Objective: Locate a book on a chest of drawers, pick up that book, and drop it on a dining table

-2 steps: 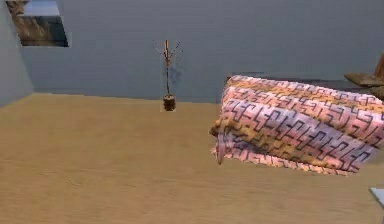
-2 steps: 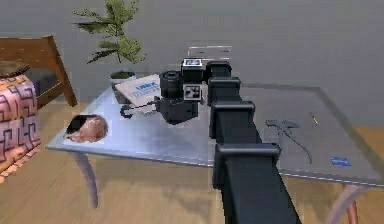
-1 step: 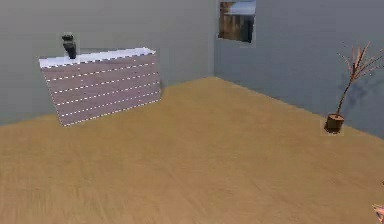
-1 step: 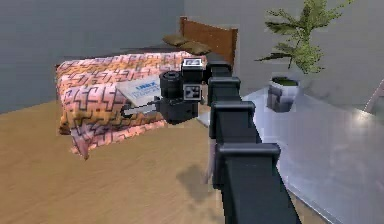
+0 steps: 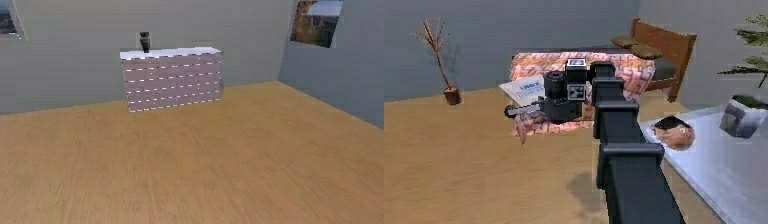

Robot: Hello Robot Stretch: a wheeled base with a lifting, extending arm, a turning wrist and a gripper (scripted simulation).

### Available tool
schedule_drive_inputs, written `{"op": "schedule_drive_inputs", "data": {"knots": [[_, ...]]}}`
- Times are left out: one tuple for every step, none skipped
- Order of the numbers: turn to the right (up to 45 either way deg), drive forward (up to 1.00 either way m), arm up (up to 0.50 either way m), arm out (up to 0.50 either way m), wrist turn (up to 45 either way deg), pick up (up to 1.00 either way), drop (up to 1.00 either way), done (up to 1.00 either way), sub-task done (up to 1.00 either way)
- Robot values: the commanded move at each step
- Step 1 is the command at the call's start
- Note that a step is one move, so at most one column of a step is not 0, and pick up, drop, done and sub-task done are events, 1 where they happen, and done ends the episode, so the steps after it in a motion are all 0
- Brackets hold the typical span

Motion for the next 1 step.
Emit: {"op": "schedule_drive_inputs", "data": {"knots": [[-3.0, 0.00, 0.00, 0.00, 0.0, 0.00, 0.00, 0.00, 0.00]]}}
